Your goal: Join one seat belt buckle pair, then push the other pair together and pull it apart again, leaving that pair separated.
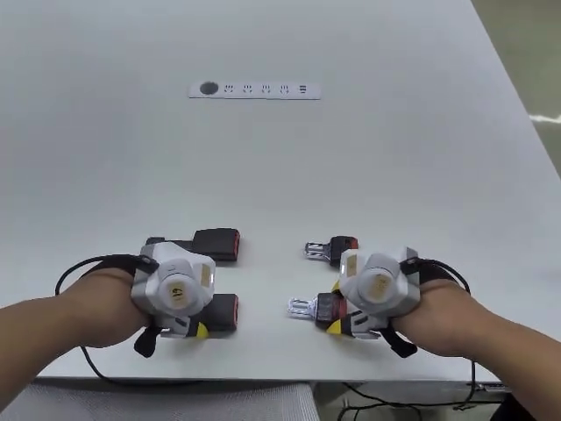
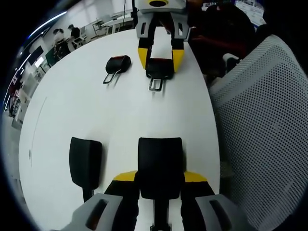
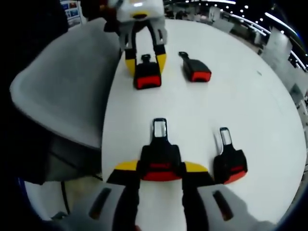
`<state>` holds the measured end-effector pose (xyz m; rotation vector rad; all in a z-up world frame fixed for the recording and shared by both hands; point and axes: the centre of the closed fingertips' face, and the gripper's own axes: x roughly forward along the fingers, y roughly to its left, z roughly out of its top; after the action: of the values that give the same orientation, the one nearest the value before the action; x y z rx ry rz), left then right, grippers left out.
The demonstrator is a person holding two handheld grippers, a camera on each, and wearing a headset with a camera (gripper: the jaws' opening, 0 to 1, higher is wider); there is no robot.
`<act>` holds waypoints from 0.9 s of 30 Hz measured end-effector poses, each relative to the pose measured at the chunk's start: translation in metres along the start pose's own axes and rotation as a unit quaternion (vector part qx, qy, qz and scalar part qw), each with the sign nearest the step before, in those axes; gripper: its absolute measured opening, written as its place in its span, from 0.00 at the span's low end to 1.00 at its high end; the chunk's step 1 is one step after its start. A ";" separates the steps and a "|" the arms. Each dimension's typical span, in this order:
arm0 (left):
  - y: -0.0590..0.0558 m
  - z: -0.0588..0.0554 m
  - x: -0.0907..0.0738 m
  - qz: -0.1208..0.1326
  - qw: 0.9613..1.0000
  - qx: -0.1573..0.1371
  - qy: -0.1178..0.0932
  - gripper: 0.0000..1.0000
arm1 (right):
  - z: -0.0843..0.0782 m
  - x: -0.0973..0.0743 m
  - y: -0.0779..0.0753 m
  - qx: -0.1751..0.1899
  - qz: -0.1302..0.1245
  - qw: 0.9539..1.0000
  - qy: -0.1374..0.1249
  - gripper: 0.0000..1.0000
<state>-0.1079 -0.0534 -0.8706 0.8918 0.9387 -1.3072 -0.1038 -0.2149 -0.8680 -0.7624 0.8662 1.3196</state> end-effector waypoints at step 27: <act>-0.001 0.001 0.001 -0.004 1.000 0.001 0.017 0.34 | 0.063 0.034 0.012 -0.020 0.007 1.000 -0.020 0.32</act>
<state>-0.1083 -0.0547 -0.8714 0.9145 0.9681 -1.3036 -0.1083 -0.1426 -0.8673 -0.7598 0.8163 1.3631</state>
